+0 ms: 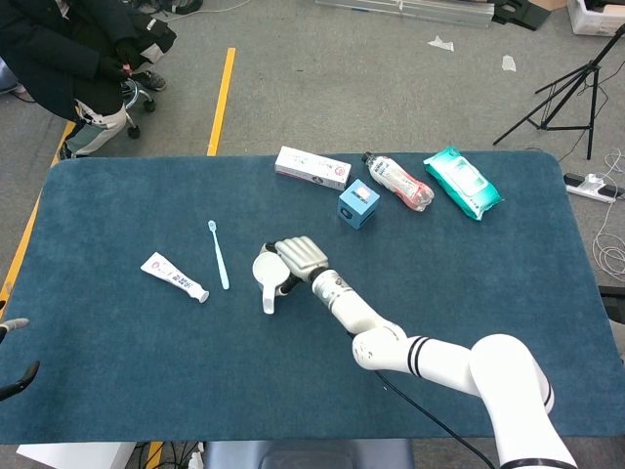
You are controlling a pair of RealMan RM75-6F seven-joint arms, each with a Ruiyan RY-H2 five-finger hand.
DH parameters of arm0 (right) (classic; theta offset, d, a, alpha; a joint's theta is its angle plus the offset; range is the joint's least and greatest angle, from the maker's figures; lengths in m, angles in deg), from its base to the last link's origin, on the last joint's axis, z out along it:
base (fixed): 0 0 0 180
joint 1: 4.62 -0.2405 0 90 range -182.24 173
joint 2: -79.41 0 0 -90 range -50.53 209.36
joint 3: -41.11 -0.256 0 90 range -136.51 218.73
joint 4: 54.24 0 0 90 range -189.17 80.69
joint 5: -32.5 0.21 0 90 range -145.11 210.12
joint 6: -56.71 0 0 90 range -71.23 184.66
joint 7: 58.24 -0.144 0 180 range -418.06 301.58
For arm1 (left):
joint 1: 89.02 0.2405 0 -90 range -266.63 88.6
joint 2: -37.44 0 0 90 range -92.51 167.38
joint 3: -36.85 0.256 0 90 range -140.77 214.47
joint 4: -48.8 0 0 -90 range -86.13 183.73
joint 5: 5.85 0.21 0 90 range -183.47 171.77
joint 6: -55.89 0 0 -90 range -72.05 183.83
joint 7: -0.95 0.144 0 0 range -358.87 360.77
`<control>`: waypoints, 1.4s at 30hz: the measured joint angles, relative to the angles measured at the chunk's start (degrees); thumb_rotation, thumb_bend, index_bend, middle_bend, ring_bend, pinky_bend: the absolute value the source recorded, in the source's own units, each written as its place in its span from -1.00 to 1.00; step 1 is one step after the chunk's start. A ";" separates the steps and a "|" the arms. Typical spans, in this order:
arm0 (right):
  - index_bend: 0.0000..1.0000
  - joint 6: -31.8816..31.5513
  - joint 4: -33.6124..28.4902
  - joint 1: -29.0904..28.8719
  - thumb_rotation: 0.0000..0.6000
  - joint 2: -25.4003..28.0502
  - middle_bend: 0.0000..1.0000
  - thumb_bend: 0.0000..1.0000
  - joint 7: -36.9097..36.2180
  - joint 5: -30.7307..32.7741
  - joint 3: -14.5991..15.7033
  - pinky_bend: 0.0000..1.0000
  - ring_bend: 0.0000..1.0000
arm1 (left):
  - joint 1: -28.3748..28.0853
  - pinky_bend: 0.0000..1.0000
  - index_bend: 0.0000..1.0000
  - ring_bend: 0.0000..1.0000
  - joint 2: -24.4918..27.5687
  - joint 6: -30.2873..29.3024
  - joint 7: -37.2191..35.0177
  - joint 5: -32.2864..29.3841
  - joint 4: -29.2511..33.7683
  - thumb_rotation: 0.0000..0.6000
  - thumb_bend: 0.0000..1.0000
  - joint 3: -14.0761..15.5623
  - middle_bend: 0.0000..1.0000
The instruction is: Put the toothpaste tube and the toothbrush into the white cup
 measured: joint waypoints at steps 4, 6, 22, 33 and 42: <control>-0.32 0.52 0.16 -0.01 1.00 0.01 -0.22 -0.81 -0.77 -0.43 -0.10 -0.19 -0.40 | 0.03 -0.54 -0.47 -0.80 0.05 0.07 -0.02 0.06 0.07 1.00 -0.45 0.07 -0.82; -0.37 0.90 0.19 -0.03 1.00 0.08 -0.27 -0.81 -1.11 -0.56 -0.11 -0.19 -0.42 | 0.05 -0.54 -0.47 -0.80 0.14 0.08 -0.16 0.12 0.14 1.00 -0.45 0.10 -0.82; -0.88 2.52 0.74 -0.20 1.00 0.30 -0.69 -0.96 -2.97 -1.46 0.21 -0.19 -0.68 | 0.18 -0.54 -0.47 -0.80 0.29 0.04 -0.10 0.22 0.31 1.00 -0.45 0.16 -0.82; -1.00 2.33 -2.01 0.71 1.00 2.71 -0.82 -1.00 -4.30 -2.58 0.18 -0.19 -0.79 | 0.13 -0.54 -0.47 -0.80 0.19 0.24 0.36 0.24 0.34 1.00 -0.45 0.24 -0.82; -1.00 -0.12 -10.16 3.22 1.00 9.86 -0.83 -1.00 -3.27 -3.44 1.46 -0.19 -0.80 | -0.17 -0.54 -0.47 -0.80 -0.04 1.31 1.25 0.15 0.47 1.00 -0.45 0.57 -0.82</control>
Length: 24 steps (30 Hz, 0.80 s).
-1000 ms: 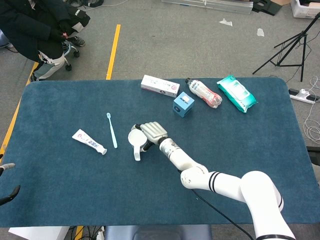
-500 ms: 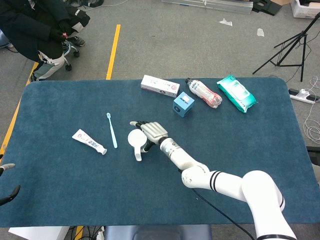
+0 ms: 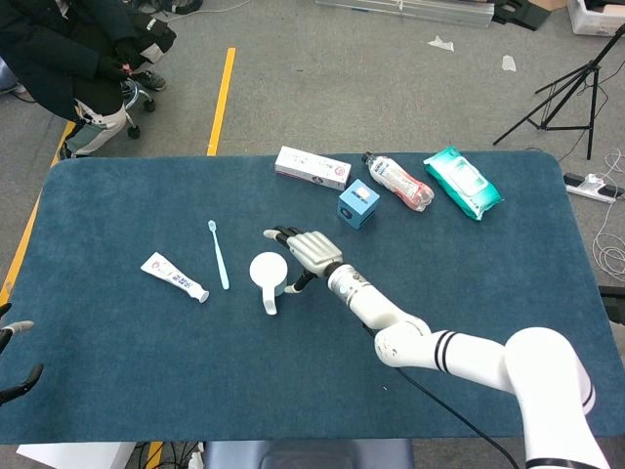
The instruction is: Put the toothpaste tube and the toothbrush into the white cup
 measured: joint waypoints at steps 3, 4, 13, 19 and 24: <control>-1.00 -1.57 -4.23 1.19 1.00 3.41 -0.83 -1.00 1.20 -0.20 0.89 -0.19 -0.81 | -0.30 -0.54 -0.47 -0.80 -0.25 0.68 0.77 0.04 0.04 1.00 -0.45 0.21 -0.81; -1.00 -2.35 -6.18 1.72 1.00 4.91 -0.83 -1.00 1.75 -0.35 1.27 -0.19 -0.81 | -0.42 -0.54 -0.47 -0.80 -0.43 0.88 1.18 0.06 0.04 1.00 -0.45 0.28 -0.81; -1.00 -11.86 -25.50 7.82 1.00 19.51 -0.83 -0.99 7.89 -3.32 5.32 -0.19 -0.83 | -1.51 -0.54 -0.47 -0.80 -2.18 1.59 0.73 1.88 -0.93 1.00 -0.46 0.44 -0.80; -1.00 -24.22 -39.28 16.56 1.00 30.40 -0.82 -0.98 11.91 -11.80 10.55 -0.19 -0.83 | -2.84 -0.54 -0.47 -0.81 -2.91 1.25 -6.07 6.53 -2.75 1.00 -0.45 0.54 -0.80; -1.00 -34.63 -42.57 25.44 1.00 35.55 -0.79 -0.98 10.12 -24.22 15.26 -0.19 -0.83 | -6.29 -0.60 -0.46 -0.88 -2.75 3.14 -7.44 11.55 -3.75 1.00 -0.45 0.81 -0.81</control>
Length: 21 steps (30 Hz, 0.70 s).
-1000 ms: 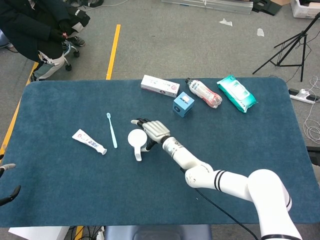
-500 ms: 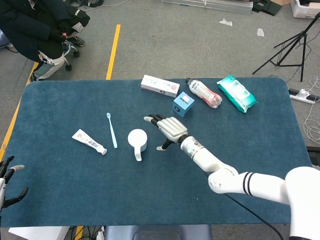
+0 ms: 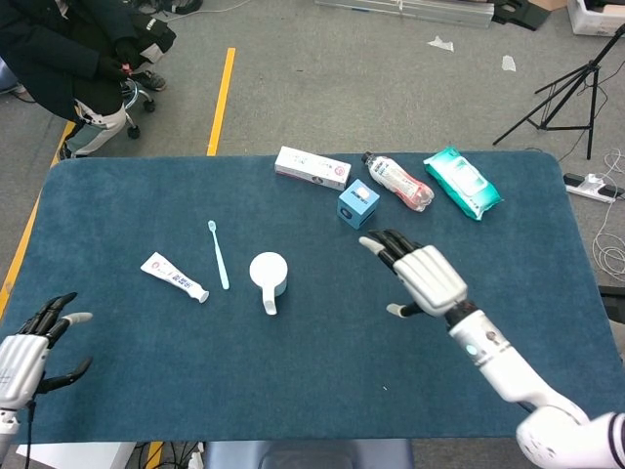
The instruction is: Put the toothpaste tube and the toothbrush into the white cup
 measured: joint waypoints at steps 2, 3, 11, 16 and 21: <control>-1.00 -5.00 0.18 4.36 1.00 1.26 -0.79 -0.98 -2.49 -6.17 2.16 -0.19 -0.83 | -1.87 -0.63 -0.45 -0.91 0.10 1.38 0.22 1.27 -0.05 1.00 -0.46 -0.15 -0.84; -1.00 -7.23 0.56 6.32 1.00 1.62 -0.79 -0.98 -3.88 -8.82 3.09 -0.19 -0.83 | -2.68 -0.65 -0.45 -0.93 0.13 2.10 0.26 1.54 -0.03 1.00 -0.46 -0.29 -0.87; -1.00 -24.40 12.09 20.32 1.00 0.94 -0.77 -0.98 -20.25 -24.05 8.98 -0.19 -0.83 | -9.52 -0.85 -0.48 -1.00 0.10 11.19 3.28 1.14 0.69 1.00 -0.19 -1.70 -1.00; -1.00 -30.09 19.88 25.21 1.00 -1.78 -0.76 -0.98 -27.38 -27.21 9.78 -0.19 -0.83 | -13.58 -0.95 -0.55 -1.00 -0.30 18.17 9.62 -2.08 1.78 1.00 0.12 -2.57 -1.00; -1.00 -32.48 23.99 27.66 1.00 -3.34 -0.74 -0.98 -32.31 -28.85 9.73 -0.19 -0.83 | -17.35 -0.99 -0.57 -1.00 -1.18 23.84 14.70 -6.69 3.25 1.00 0.22 -3.59 -1.00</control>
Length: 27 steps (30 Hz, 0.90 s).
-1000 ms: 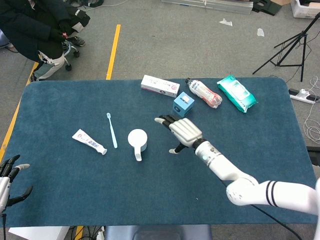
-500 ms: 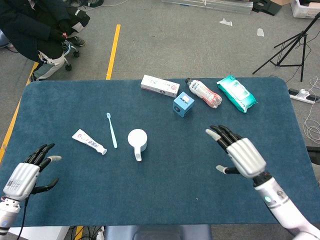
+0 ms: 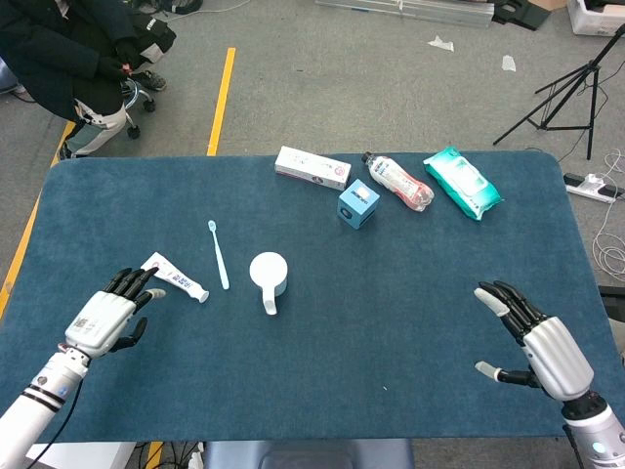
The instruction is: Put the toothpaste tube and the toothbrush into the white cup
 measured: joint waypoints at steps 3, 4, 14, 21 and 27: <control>-1.00 -1.05 0.91 0.82 1.00 -0.39 -0.73 -0.98 -1.36 -0.97 -0.47 -0.19 -0.83 | -1.80 -1.00 -0.58 -1.00 -0.67 2.33 2.20 -2.17 0.95 1.00 0.28 -0.39 -1.00; -1.00 -1.10 1.08 1.03 1.00 -0.50 -0.73 -0.98 -1.77 -1.14 -0.65 -0.19 -0.83 | -2.32 -1.00 -0.58 -1.00 -0.96 2.93 3.09 -2.78 1.23 1.00 0.30 -0.47 -1.00; -1.00 0.43 1.72 1.46 1.00 -0.65 -0.73 -0.98 -3.91 -1.19 -2.00 -0.19 -0.83 | -6.77 -1.00 -0.64 -1.00 -3.13 8.18 10.49 -9.86 3.28 1.00 0.73 -0.82 -1.00; -1.00 2.51 1.86 1.10 1.00 -0.30 -0.73 -0.98 -5.26 -0.85 -2.75 -0.19 -0.83 | -9.59 -1.00 -0.70 -1.00 -6.33 9.68 14.26 -13.67 2.24 1.00 0.78 -1.12 -1.00; -1.00 2.91 2.06 1.19 1.00 0.03 -0.73 -0.97 -6.56 -0.63 -3.43 -0.19 -0.83 | -11.79 -1.00 -0.72 -1.00 -8.81 10.04 19.82 -17.03 0.18 1.00 0.78 -1.04 -1.00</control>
